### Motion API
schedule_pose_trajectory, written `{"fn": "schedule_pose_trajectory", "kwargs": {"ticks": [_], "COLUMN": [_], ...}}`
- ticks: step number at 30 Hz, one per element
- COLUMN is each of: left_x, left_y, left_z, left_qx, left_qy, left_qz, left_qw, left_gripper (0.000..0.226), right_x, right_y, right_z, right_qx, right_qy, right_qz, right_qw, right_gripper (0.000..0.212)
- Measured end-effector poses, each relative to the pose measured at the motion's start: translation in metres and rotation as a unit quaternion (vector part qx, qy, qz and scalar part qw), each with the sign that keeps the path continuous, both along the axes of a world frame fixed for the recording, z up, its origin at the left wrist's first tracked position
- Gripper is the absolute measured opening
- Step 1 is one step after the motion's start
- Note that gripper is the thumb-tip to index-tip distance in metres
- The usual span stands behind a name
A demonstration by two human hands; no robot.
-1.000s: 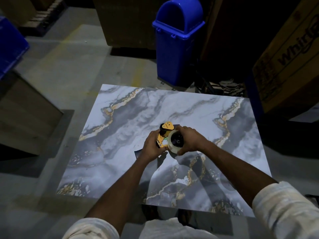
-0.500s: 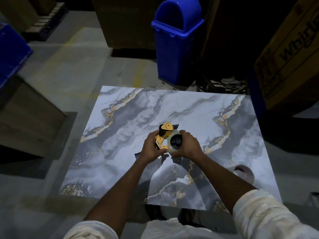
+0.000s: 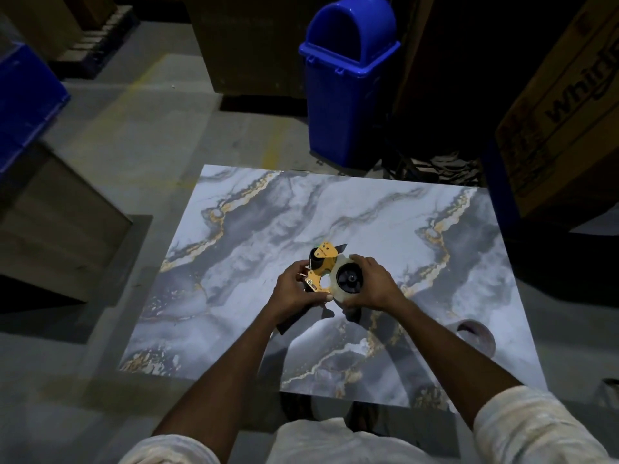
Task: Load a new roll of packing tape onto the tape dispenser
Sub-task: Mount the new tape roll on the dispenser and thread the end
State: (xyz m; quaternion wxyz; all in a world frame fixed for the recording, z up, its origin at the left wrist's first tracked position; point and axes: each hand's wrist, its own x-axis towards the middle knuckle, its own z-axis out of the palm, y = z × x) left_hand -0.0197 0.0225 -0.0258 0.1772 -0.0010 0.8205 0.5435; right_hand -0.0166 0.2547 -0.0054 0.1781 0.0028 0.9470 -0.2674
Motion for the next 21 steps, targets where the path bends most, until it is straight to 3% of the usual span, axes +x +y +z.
{"fn": "schedule_pose_trajectory", "kwargs": {"ticks": [8,12,17,21], "left_x": [-0.005,-0.01,-0.019,-0.027], "left_y": [-0.008,-0.01,0.001,0.002], "left_z": [-0.016,-0.015,-0.004,0.002], "left_qx": [0.034,0.041,-0.005,-0.022], "left_qy": [-0.049,-0.065,-0.067,-0.069], "left_qz": [0.029,0.058,0.066,0.052], "left_qw": [0.998,0.995,0.996,0.996], "left_gripper": [0.051,0.037,0.023,0.019], "right_x": [-0.001,0.01,0.012,-0.001], "right_y": [0.003,-0.006,-0.03,-0.025], "right_z": [0.005,0.003,0.006,0.012], "right_qx": [0.003,0.021,0.07,0.075], "right_qy": [-0.055,-0.021,0.037,0.002], "right_qz": [0.014,-0.004,0.016,0.04], "right_qw": [0.998,1.0,0.997,0.996], "right_gripper": [0.129,0.139,0.133,0.125]}}
